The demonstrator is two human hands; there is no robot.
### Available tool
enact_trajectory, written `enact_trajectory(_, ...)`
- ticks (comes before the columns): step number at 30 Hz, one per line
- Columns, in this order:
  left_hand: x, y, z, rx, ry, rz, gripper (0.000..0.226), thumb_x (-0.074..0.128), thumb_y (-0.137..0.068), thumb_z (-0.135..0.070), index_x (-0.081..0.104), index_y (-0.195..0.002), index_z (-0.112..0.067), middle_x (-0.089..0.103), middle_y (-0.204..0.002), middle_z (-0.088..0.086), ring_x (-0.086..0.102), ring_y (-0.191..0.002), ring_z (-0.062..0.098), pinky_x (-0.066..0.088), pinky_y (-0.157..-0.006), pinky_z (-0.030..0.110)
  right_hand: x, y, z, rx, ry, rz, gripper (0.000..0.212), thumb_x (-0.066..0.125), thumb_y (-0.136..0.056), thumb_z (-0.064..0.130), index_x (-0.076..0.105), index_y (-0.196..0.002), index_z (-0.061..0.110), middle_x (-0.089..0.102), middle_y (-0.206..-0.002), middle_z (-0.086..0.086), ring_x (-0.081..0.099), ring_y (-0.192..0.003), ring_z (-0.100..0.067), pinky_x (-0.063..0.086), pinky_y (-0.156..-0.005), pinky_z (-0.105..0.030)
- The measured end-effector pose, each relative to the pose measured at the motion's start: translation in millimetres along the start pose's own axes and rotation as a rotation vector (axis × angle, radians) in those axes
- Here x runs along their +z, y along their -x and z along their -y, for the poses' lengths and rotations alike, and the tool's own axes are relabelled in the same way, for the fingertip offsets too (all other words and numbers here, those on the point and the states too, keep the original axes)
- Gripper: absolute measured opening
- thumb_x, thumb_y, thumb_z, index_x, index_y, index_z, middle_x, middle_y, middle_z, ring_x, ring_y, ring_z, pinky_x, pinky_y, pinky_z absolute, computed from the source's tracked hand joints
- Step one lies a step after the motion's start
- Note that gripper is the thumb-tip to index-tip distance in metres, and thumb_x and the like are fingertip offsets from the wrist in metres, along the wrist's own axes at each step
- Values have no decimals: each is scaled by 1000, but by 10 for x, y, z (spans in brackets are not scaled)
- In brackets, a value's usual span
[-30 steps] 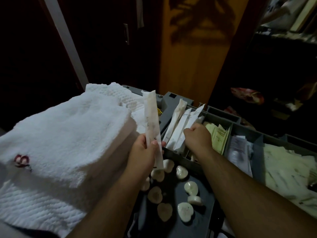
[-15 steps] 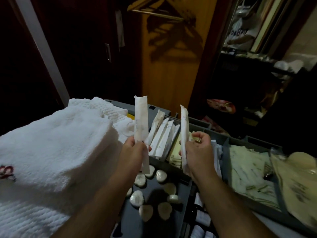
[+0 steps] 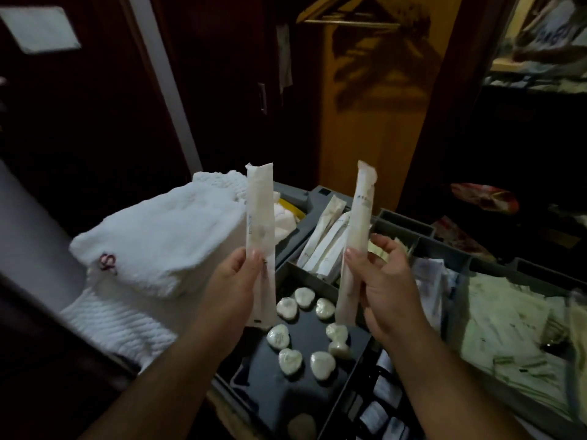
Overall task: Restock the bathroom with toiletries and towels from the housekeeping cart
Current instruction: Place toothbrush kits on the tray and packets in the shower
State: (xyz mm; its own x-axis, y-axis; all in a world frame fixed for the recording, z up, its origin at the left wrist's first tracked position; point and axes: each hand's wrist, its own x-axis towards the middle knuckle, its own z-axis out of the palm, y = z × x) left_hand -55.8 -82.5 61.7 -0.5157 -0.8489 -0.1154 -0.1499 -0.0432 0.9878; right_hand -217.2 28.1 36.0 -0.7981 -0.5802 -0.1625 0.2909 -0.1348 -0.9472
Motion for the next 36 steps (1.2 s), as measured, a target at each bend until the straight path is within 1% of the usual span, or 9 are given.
enact_trajectory(6,-356,157,167,24,1,-61,20,55,-99,-24,71,-106,-33,76,-99,-7,71,-95,18,54,-77,37,61,141,-91,80,10,228,45,76,-73,26,66,-116,19,76,-95,0,72,-92,-21,56,-74,-37)
enact_trajectory(11,-575,416,201,46,60,-102,19,55,-98,-7,66,-107,-19,76,-100,4,71,-99,29,57,-85,48,185,404,-88,123,-47,362,41,70,-77,28,65,-114,10,75,-97,-12,72,-87,-24,58,-72,-33)
enact_trajectory(20,-1160,957,315,133,98,-155,22,67,-81,-28,67,-97,-14,75,-92,3,73,-91,26,56,-88,57,702,1008,-256,151,67,583,31,69,-74,15,71,-105,11,74,-106,-16,71,-101,-27,59,-84,-42)
enact_trajectory(22,-1329,1090,367,114,49,-143,9,69,-83,-24,69,-93,-26,75,-94,-3,72,-97,21,56,-90,53,846,1163,-320,150,96,621,39,69,-72,11,66,-111,12,76,-102,-13,72,-98,-25,60,-81,-41)
enact_trajectory(25,-1606,1327,389,68,75,-159,27,69,-86,-8,72,-85,-35,76,-91,-11,72,-98,18,56,-89,44,1040,1410,-394,147,76,653,43,74,-65,6,68,-106,15,76,-97,-14,74,-91,-26,62,-74,-42)
enact_trajectory(27,-1809,1542,360,108,36,-120,17,69,-83,-16,70,-95,-28,76,-95,-13,72,-95,10,58,-83,33,1159,1577,-442,147,67,661,41,78,-61,10,73,-100,18,75,-100,-16,73,-94,-29,62,-79,-48)
enact_trajectory(30,-2163,1856,337,169,-58,-32,32,63,-73,-35,66,-104,-27,72,-103,-18,69,-98,-1,59,-83,25,1338,1844,-523,126,106,663,35,80,-67,24,73,-102,19,75,-103,-13,72,-100,-32,58,-83,-51)
enact_trajectory(33,-2532,2093,432,208,-51,3,33,68,-80,-40,67,-107,-21,73,-110,-4,69,-108,13,59,-89,41,1520,2157,-590,72,150,751,52,90,-57,50,75,-102,28,74,-108,-9,71,-104,-28,59,-83,-47)
enact_trajectory(36,-2896,2337,541,256,41,-26,35,75,-81,-43,69,-105,-19,72,-110,13,70,-108,29,57,-89,52,1742,2499,-662,44,191,818,38,82,-68,37,73,-104,32,75,-106,-7,72,-102,-24,61,-83,-43)
